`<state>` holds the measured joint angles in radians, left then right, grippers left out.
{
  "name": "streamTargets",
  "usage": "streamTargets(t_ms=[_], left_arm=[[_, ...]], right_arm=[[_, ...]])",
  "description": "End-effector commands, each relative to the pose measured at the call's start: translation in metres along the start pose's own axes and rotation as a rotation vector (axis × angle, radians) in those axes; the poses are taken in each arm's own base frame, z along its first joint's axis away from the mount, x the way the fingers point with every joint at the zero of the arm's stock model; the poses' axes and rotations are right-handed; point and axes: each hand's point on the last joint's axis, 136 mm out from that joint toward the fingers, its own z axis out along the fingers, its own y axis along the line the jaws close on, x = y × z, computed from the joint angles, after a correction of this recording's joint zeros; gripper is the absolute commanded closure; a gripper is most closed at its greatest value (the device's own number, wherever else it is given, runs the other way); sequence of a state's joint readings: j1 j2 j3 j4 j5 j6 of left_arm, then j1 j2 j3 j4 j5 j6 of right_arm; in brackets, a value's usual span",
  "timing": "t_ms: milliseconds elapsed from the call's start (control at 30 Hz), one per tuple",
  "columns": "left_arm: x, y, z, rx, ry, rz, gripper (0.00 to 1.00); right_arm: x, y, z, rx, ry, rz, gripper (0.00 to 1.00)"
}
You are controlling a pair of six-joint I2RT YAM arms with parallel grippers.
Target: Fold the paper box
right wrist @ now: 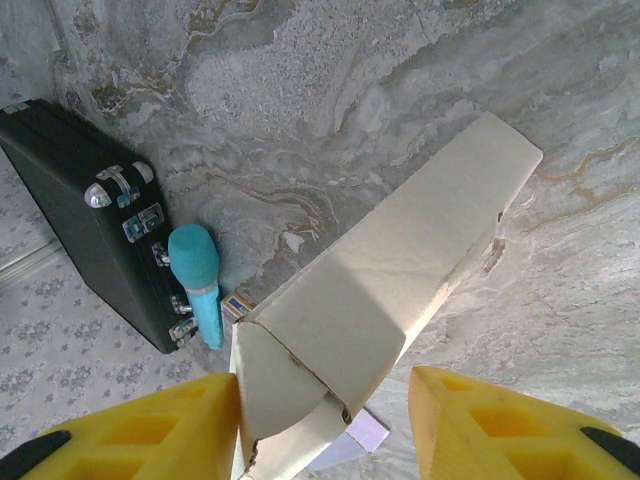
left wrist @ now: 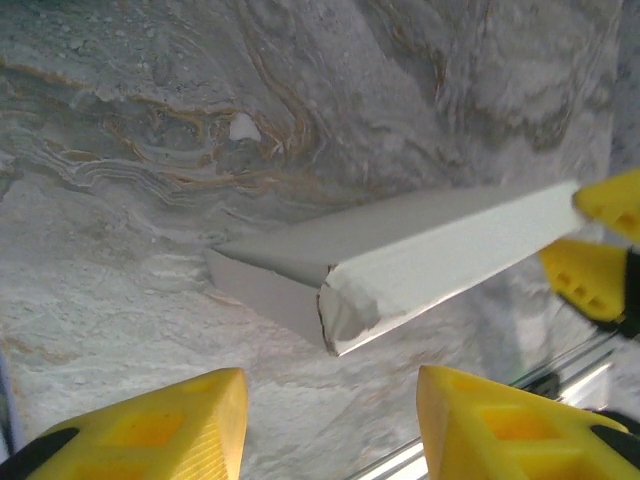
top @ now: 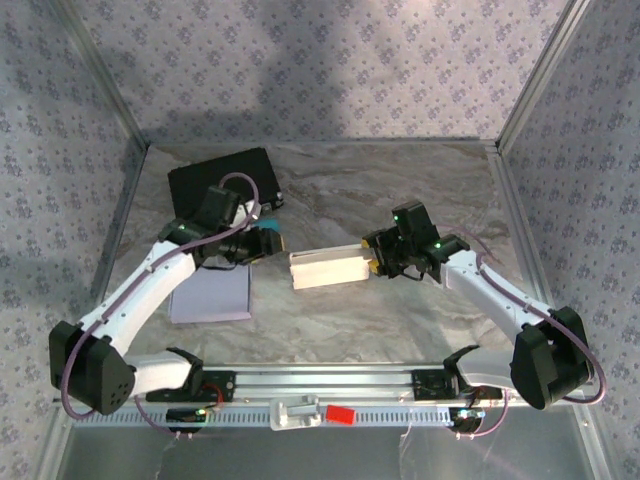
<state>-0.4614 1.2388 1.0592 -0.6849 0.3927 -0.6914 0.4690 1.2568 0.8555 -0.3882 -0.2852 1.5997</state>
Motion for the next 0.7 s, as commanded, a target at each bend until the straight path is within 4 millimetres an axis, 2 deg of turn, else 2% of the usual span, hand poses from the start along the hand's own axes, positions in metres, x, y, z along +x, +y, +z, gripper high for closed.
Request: streamTargets(t_ms=[0,100,167,300,500,667], left_arm=[[-0.002,-0.017,0.007,0.026,0.038,-0.117,0.54],[-0.001,-0.013,0.011,-0.074,0.055,-0.053,0.53],[-0.005,-0.01,0.017,-0.087,0.054,-0.071,0.54],[-0.008,-0.014,0.028,-0.075,0.051,-0.112,0.55],[0.0,-0.002,0.033,-0.115,0.066,-0.162,0.59],[-0.001,-0.008,0.044,-0.056,0.064,-0.196,0.66]], right_arm=[[-0.009,-0.037,0.006,0.137,-0.033,0.029,0.52],[-0.009,-0.038,0.006,0.139,-0.031,0.031,0.52],[-0.009,-0.037,0.006,0.138,-0.032,0.031,0.52],[-0.009,-0.037,0.007,0.138,-0.031,0.032,0.52],[-0.009,-0.037,0.007,0.138,-0.03,0.031,0.52],[-0.009,-0.038,0.007,0.139,-0.027,0.033,0.52]])
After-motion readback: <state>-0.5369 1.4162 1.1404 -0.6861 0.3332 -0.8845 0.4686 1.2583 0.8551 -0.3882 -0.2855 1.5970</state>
